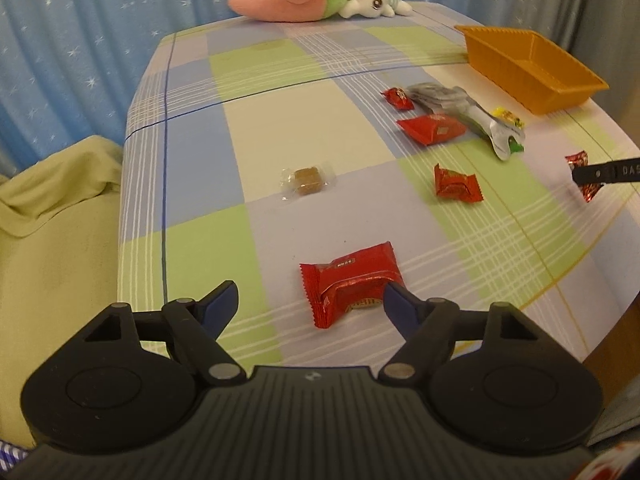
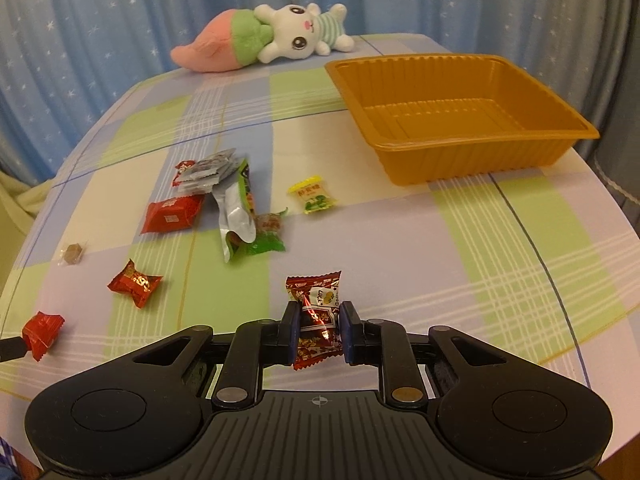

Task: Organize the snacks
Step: 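Carry the red packet with the left tool while the right tool carries the brown candy to the orange tray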

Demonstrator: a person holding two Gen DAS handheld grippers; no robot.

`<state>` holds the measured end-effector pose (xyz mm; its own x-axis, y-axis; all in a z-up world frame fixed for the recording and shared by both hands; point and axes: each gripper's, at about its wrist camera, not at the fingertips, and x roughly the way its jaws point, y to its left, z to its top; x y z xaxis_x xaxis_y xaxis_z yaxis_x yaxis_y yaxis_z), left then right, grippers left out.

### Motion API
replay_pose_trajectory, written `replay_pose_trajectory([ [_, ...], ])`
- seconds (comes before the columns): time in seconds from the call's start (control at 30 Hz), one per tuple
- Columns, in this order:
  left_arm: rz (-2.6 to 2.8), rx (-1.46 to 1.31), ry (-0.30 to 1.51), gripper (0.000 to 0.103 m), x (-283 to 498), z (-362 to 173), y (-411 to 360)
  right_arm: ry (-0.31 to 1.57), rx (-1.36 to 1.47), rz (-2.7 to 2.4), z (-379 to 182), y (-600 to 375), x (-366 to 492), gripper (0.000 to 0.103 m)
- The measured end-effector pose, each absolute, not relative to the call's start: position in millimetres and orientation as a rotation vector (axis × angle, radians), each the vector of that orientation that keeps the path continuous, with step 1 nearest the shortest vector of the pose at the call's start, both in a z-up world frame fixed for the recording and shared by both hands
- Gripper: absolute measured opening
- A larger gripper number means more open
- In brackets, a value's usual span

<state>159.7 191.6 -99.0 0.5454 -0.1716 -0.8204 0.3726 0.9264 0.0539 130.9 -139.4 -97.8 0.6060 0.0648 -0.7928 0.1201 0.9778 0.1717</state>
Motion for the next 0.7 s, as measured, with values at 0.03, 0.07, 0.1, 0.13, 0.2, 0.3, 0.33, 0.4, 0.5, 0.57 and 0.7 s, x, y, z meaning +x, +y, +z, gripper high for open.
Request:
replay_pose_trajectory([
  [0.03, -0.335, 0.241, 0.94, 0.075, 162, -101, 190, 0.92, 0.22, -0.04, -97, -140, 129, 0.021],
  [0.07, -0.346, 0.247, 0.937, 0.074, 164, -101, 189, 0.918, 0.223, -0.047, -96, -140, 127, 0.021],
  [0.1, -0.358, 0.253, 0.932, 0.073, 166, -102, 187, 0.915, 0.226, -0.054, -96, -140, 125, 0.021],
  [0.13, -0.369, 0.261, 0.929, 0.073, 168, -103, 185, 0.911, 0.229, -0.061, -95, -140, 123, 0.021],
  [0.2, -0.394, 0.277, 0.925, 0.068, 172, -105, 181, 0.906, 0.235, -0.075, -93, -141, 119, 0.021],
  [0.3, -0.429, 0.293, 0.938, 0.061, 179, -109, 176, 0.9, 0.247, -0.101, -90, -144, 111, 0.021],
  [0.33, -0.44, 0.296, 0.939, 0.059, 181, -109, 175, 0.898, 0.251, -0.111, -89, -145, 109, 0.021],
  [0.4, -0.459, 0.298, 0.947, 0.054, 184, -111, 173, 0.897, 0.261, -0.13, -88, -148, 103, 0.021],
  [0.5, -0.477, 0.283, 0.967, 0.041, 186, -113, 171, 0.896, 0.272, -0.152, -87, -152, 96, 0.021],
  [0.57, -0.484, 0.262, 0.984, 0.033, 187, -114, 171, 0.897, 0.279, -0.163, -86, -153, 92, 0.021],
  [0.7, -0.477, 0.237, 0.991, 0.024, 187, -114, 171, 0.894, 0.282, -0.169, -85, -153, 88, 0.021],
])
